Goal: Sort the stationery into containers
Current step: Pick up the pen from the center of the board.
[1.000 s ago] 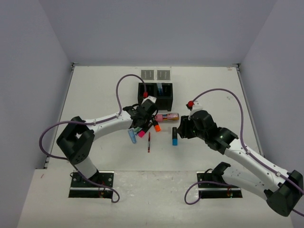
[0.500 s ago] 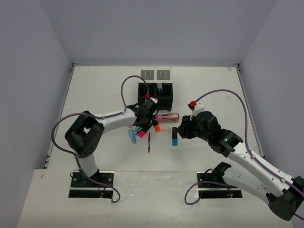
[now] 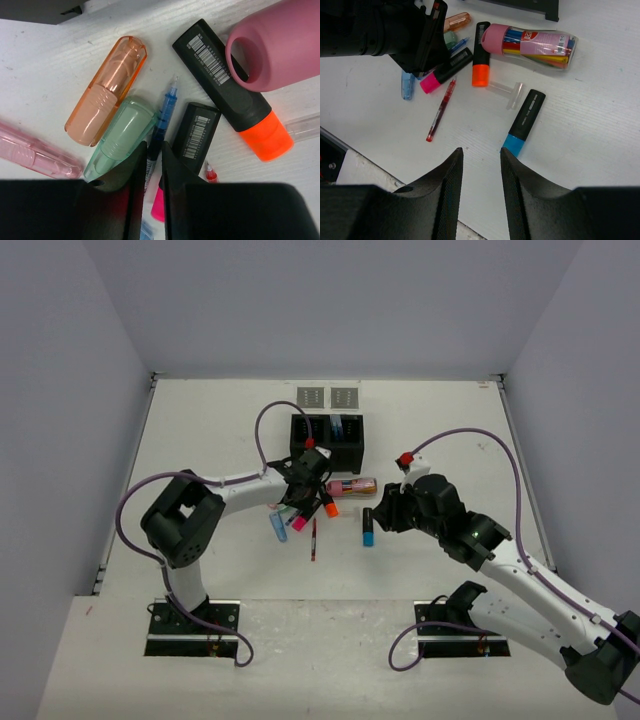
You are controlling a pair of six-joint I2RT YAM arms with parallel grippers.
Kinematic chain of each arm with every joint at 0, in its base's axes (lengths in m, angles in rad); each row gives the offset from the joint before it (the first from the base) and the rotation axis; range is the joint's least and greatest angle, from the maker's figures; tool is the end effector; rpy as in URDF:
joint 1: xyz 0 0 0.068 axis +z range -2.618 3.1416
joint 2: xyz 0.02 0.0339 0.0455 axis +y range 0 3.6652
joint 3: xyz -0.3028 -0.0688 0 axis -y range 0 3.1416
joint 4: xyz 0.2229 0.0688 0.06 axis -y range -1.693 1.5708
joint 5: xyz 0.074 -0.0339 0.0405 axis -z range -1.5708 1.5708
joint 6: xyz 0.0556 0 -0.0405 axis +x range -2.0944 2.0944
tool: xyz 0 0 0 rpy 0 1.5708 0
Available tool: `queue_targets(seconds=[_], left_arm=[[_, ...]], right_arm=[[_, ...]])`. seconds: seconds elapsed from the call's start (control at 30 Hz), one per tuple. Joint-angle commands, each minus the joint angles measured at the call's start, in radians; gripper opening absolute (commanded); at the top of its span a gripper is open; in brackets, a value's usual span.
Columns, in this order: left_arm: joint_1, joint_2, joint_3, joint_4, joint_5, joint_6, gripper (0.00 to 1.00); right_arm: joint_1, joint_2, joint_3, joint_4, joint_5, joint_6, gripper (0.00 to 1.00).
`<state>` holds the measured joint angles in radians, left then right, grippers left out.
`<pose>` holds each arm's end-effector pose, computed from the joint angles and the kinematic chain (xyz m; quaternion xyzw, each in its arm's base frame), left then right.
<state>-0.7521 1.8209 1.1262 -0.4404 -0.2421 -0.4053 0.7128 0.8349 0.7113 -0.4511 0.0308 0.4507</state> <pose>0.2710 -0.2353 0.1943 0.1415 0.9592 -0.0186 0.2441 0.1177 0.0995 0.2996 -0.1075 0.8718 0.2512 0.4065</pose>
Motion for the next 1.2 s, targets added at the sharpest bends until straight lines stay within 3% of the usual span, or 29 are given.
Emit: queue_targets(seconds=[0.0,0.23,0.47,0.67,0.87,1.17], left_arm=[[0.007,0.021,-0.014,0.014,0.022,0.020,0.19],[0.007,0.024,-0.017,-0.028,-0.007,-0.001,0.17],[0.007,-0.009,-0.018,-0.043,0.001,-0.006,0.01],[0.007,-0.077,-0.014,-0.048,0.017,-0.011,0.00],[0.004,-0.246,0.006,-0.095,-0.004,-0.050,0.00],[-0.051,-0.680,-0.059,-0.110,-0.006,-0.095,0.00]], right_arm=[[0.002,-0.013,0.010,0.019,-0.021,-0.016,0.37],[0.002,-0.017,0.008,0.026,-0.025,-0.012,0.37],[0.002,-0.025,0.002,0.034,-0.022,-0.007,0.37],[0.002,0.017,-0.007,0.066,-0.026,0.004,0.36],[0.001,0.176,0.052,0.044,0.022,0.028,0.31],[0.001,0.528,0.200,0.023,0.104,0.107,0.31]])
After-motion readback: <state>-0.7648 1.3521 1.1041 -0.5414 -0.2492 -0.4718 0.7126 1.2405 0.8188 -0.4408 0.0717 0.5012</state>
